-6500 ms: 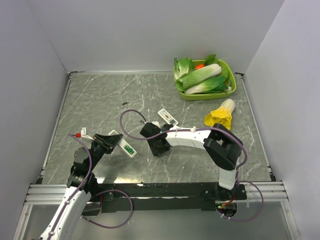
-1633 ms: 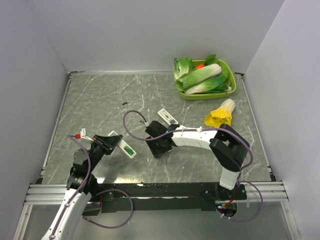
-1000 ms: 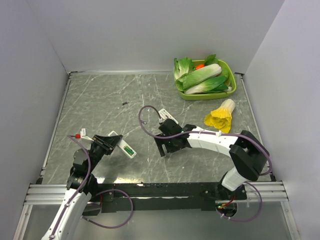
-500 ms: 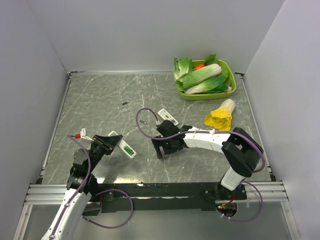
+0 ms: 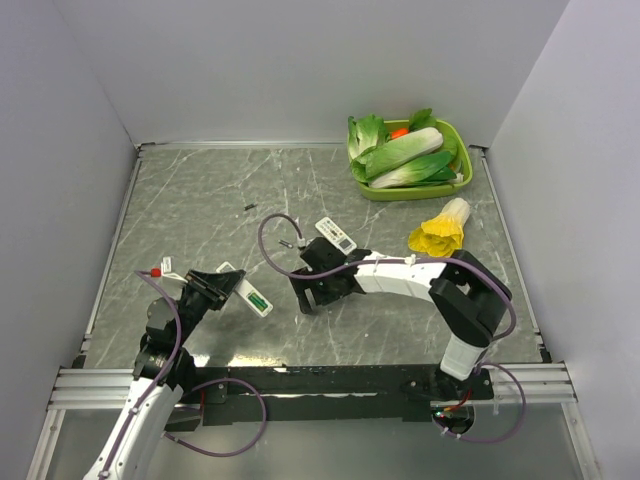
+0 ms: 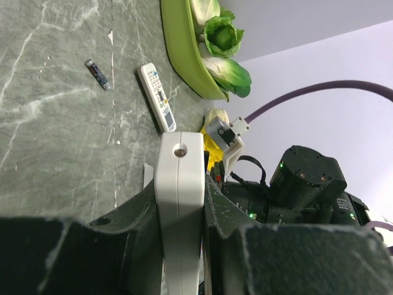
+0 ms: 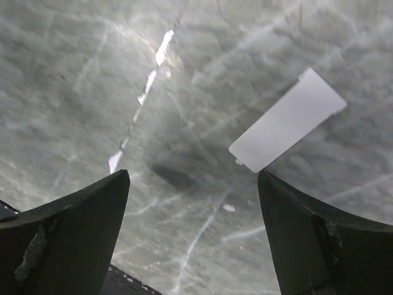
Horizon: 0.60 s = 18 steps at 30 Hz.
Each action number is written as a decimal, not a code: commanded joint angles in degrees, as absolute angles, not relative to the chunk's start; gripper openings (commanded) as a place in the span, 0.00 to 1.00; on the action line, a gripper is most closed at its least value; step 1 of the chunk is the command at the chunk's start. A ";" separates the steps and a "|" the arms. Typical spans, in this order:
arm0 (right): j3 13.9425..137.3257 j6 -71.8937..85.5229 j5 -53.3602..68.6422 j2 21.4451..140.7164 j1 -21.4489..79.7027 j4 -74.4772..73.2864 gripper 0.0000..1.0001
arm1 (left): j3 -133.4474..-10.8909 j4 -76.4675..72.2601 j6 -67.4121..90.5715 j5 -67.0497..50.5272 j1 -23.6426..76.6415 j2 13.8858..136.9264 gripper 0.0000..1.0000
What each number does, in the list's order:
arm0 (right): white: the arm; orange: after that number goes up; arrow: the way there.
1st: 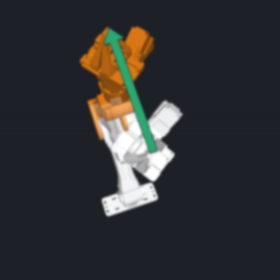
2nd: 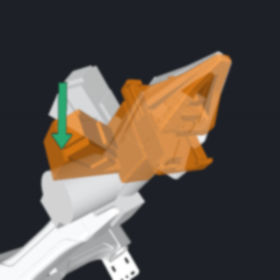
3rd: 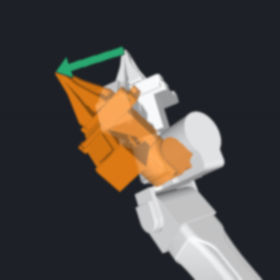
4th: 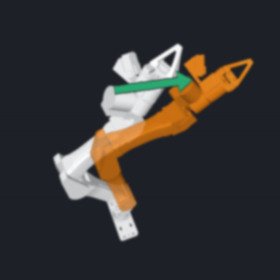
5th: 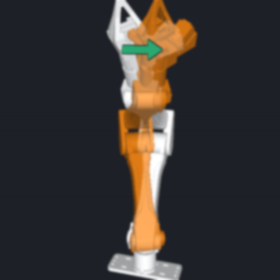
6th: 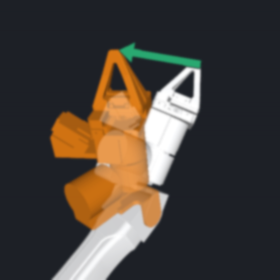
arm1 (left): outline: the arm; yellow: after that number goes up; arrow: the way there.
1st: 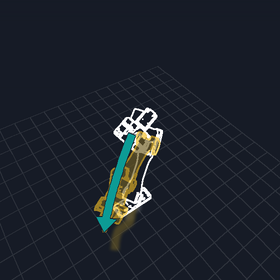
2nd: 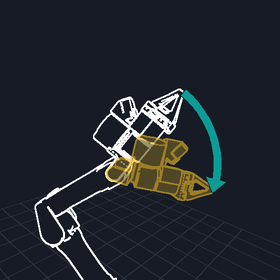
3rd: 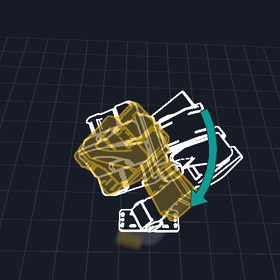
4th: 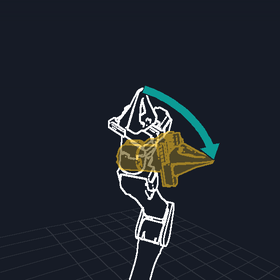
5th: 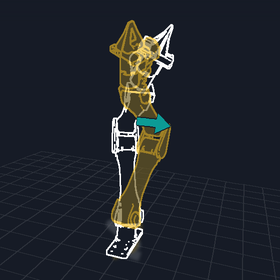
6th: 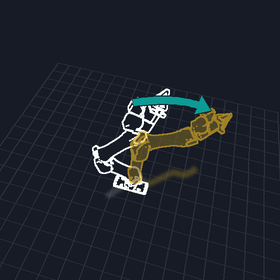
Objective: Load the batteries into the remote control
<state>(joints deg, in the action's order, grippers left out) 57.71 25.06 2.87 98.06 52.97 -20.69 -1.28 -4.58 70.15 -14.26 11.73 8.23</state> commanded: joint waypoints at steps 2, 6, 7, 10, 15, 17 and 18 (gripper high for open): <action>62.48 24.00 2.90 102.73 53.35 -16.26 0.93 | 2.11 -4.92 70.49 -14.59 11.69 6.68 0.02; 66.53 21.28 2.11 105.99 53.17 -15.73 0.93 | 1.93 -4.40 70.31 -14.42 11.78 6.68 0.02; 67.40 20.66 2.28 106.61 53.09 -15.56 0.93 | 1.76 -4.31 70.23 -14.41 11.69 6.68 0.02; 71.35 18.02 2.46 107.67 52.91 -17.22 0.93 | 1.58 -3.78 70.14 -14.50 11.69 6.50 0.02; 73.12 12.58 3.78 103.28 52.30 -19.16 0.93 | 1.49 -3.42 69.96 -14.24 11.78 5.98 0.02; 73.91 10.47 4.39 102.57 50.81 -20.30 0.93 | 1.93 -4.13 70.40 -14.33 11.78 6.15 0.02; 74.09 9.85 4.74 102.57 50.28 -20.48 0.93 | 1.93 -4.30 70.49 -14.41 11.69 6.24 0.02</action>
<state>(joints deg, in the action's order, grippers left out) 71.18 15.07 3.40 106.50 52.45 -18.92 -1.28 -1.65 70.11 -14.15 11.73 6.83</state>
